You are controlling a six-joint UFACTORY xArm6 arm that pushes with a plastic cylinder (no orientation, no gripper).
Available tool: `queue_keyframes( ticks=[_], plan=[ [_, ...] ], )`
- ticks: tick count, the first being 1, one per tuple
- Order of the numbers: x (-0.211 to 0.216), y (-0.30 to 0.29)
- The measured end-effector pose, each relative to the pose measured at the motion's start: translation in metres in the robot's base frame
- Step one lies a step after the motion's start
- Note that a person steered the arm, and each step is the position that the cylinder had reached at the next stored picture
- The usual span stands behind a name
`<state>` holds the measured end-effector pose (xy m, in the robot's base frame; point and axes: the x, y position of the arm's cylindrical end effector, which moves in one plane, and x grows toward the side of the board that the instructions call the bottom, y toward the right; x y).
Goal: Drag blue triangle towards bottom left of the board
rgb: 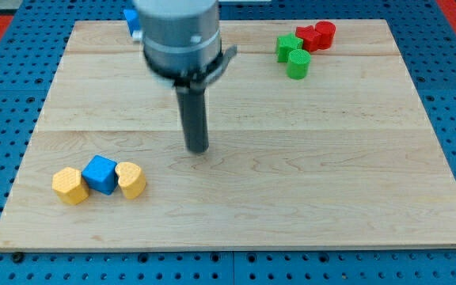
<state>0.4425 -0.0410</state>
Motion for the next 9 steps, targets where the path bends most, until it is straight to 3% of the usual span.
queue_keyframes(
  ticks=[2, 3, 6, 7, 8, 9],
  plan=[
    [-0.189, 0.002],
    [-0.249, 0.002],
    [-0.249, -0.066],
    [-0.250, -0.135],
    [-0.187, -0.185],
    [-0.156, -0.264]
  ],
)
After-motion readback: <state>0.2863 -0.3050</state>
